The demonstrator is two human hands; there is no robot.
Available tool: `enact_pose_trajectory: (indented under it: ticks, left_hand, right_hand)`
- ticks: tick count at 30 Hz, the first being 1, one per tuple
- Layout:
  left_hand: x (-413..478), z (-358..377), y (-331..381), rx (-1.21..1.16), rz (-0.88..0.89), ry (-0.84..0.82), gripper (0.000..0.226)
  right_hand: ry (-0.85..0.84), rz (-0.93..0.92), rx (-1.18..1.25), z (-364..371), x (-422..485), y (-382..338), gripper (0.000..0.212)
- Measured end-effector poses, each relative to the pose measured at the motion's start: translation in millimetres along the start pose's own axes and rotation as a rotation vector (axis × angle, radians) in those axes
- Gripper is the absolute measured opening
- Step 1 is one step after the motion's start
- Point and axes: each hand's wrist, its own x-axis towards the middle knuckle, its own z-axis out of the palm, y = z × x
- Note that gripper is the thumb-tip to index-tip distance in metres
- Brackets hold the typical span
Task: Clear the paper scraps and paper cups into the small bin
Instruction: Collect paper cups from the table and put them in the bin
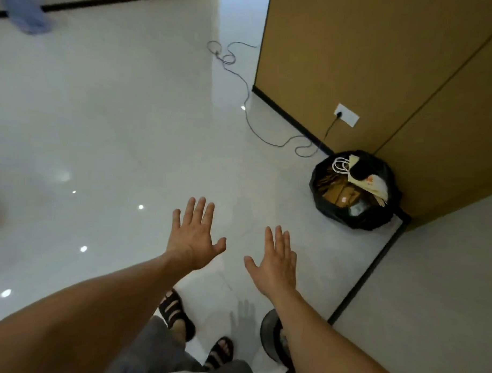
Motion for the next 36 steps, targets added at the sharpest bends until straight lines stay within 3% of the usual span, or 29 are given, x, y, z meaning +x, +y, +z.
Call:
enact_pose_trajectory:
  ticks: [9,15,25,36]
  left_hand:
    - [-95,-8,-173,-0.097,-0.431,0.096,0.089]
    - [-180,5,-315,-0.155,-0.677,0.116,0.088]
    - [-301,10,-528,-0.201,-0.937,0.157,0.088]
    - [-302,14,-689,-0.272,-1.162,0.21,0.087]
  right_hand:
    - [-0.074,-0.381,-0.087,21,-4,-168,0.086]
    - [-0.126,-0.596,-0.126,73,-38,-314,0.085]
    - [-0.189,-0.828,-0.168,163,-103,-544,0.085]
    - [-0.257,-1.069,-0.267,237,-67,-745,0.083]
